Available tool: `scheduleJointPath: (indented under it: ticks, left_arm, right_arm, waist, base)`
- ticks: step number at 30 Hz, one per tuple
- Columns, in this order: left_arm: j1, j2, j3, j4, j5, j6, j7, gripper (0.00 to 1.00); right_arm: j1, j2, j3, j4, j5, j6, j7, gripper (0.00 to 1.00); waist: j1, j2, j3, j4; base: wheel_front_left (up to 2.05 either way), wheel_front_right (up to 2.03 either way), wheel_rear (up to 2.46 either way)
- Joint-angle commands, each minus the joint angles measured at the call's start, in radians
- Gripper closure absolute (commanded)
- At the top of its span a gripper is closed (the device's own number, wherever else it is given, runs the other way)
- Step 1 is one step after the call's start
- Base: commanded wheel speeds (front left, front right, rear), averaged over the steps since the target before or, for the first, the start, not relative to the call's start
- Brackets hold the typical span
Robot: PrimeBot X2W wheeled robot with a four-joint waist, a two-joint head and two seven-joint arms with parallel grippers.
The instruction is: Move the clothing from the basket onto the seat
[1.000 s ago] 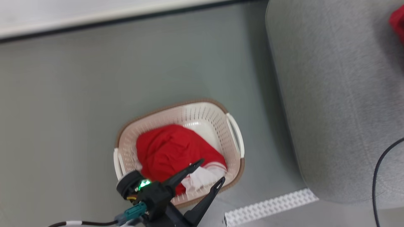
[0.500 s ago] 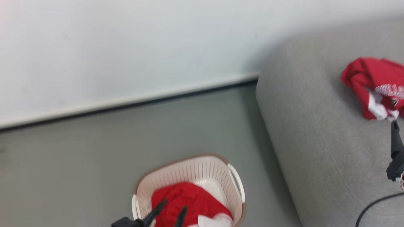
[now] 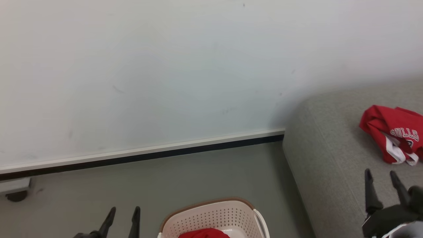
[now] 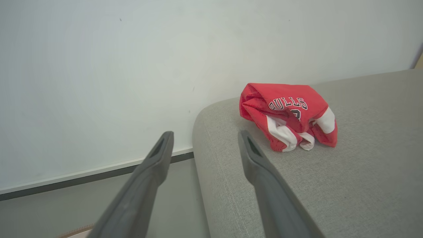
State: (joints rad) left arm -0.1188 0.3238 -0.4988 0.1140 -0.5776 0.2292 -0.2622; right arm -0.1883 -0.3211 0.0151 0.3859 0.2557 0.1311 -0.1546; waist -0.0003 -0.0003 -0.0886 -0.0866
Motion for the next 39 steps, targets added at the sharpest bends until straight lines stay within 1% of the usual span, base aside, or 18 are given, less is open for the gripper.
scheduleJointPath:
  ticks: [1,4,5,6,7,10,13,17,18,23,30,39]
  left_arm:
    - [0.029,-0.003,0.039,-0.009,0.022,0.000,-0.004,0.00]
    - [0.053,-0.012,0.088,-0.009,0.054,-0.011,-0.004,0.00]
    - [0.058,-0.016,0.103,-0.006,0.059,-0.017,-0.004,0.00]
    - [0.058,-0.016,0.103,-0.006,0.059,-0.017,-0.004,0.00]
    - [0.065,-0.020,0.121,-0.005,0.071,-0.022,-0.005,0.00]
    - [0.085,-0.036,0.176,-0.012,0.108,-0.033,-0.005,0.00]
    - [0.111,-0.050,0.220,-0.016,0.143,-0.061,-0.005,0.00]
    - [0.139,-0.072,0.268,-0.005,0.177,-0.110,-0.005,0.00]
    - [0.153,-0.084,0.287,0.002,0.185,-0.132,-0.005,0.00]
    - [0.178,-0.107,0.328,0.016,0.216,-0.174,-0.005,0.00]
    - [0.192,-0.136,0.373,0.027,0.259,-0.205,-0.005,0.00]
    - [0.191,-0.164,0.405,0.049,0.300,-0.240,-0.005,0.00]
  right_arm:
    - [0.055,0.039,-0.015,-0.054,-0.039,-0.001,0.010,0.00]
    - [0.126,0.111,-0.047,-0.126,-0.093,0.000,0.007,0.00]
    - [0.146,0.129,-0.048,-0.147,-0.116,0.000,0.006,0.00]
    - [0.146,0.129,-0.048,-0.147,-0.116,0.000,0.006,0.00]
    - [0.164,0.158,-0.050,-0.167,-0.128,0.000,0.005,0.00]
    - [0.205,0.210,-0.051,-0.220,-0.193,0.000,0.016,0.00]
    - [0.235,0.249,-0.022,-0.264,-0.232,0.000,0.038,0.00]
    - [0.267,0.262,0.020,-0.304,-0.260,0.000,0.064,0.00]
    - [0.280,0.265,0.040,-0.321,-0.273,0.000,0.073,0.00]
    - [0.307,0.255,0.091,-0.352,-0.291,0.000,0.087,0.00]
    - [0.329,0.250,0.091,-0.372,-0.292,0.000,0.098,0.00]
    - [0.329,0.255,0.089,-0.379,-0.289,0.000,0.106,0.00]
  waist:
    - [0.0003,0.0003,-0.034,0.049]
    - [0.0003,0.0003,-0.035,0.073]
    - [0.0003,0.0003,-0.036,0.081]
    - [0.0003,0.0003,-0.036,0.081]
    - [0.0003,0.0003,-0.036,0.088]
    - [0.0003,0.0003,-0.035,0.103]
    - [0.0003,0.0003,-0.035,0.112]
    - [0.0003,0.0003,-0.035,0.122]
    - [0.0003,0.0003,-0.034,0.124]
    - [0.0003,0.0003,-0.033,0.123]
    - [0.0003,0.0003,-0.032,0.115]
    - [0.0003,0.0003,-0.023,0.112]
  base:
    - [0.00,0.00,0.00]
    - [0.00,0.00,0.00]
    - [0.00,0.00,0.00]
    - [0.00,0.00,0.00]
    - [0.00,0.00,0.00]
    - [0.00,0.00,0.00]
    - [0.00,0.00,0.00]
    - [0.00,0.00,0.00]
    - [0.00,0.00,0.00]
    - [0.00,0.00,0.00]
    - [0.00,0.00,0.00]
    - [0.00,0.00,0.00]
